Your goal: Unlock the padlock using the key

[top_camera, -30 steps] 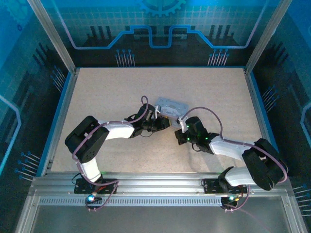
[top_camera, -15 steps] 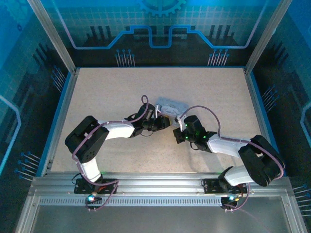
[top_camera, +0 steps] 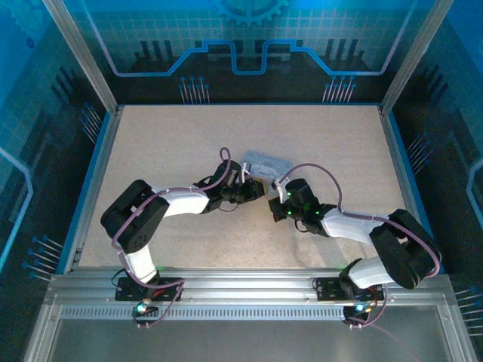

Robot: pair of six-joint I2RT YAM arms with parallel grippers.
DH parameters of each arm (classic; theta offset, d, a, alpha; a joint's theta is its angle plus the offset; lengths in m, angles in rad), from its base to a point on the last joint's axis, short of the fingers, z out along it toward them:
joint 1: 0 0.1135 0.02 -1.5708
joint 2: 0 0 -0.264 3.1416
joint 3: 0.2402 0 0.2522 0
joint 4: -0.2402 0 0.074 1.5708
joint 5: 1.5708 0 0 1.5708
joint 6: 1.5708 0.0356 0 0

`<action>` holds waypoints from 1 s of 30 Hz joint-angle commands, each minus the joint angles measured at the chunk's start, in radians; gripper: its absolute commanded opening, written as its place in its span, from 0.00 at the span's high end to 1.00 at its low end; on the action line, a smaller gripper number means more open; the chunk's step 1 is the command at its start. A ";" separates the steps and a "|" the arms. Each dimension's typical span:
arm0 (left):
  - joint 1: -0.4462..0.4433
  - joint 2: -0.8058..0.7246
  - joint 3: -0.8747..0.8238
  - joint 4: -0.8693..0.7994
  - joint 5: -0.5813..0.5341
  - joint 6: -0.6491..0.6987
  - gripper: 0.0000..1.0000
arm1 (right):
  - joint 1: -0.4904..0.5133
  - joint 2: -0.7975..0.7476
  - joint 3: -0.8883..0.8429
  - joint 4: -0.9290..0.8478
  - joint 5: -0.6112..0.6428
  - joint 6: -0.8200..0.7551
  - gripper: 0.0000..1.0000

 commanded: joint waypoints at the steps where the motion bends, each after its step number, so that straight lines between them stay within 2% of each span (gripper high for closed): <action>1: -0.009 -0.026 0.028 0.009 0.038 -0.017 0.84 | 0.002 -0.014 0.013 0.022 0.030 -0.004 1.00; 30: -0.012 -0.029 0.022 0.017 0.043 -0.027 0.84 | -0.021 -0.016 -0.005 0.144 -0.015 0.013 1.00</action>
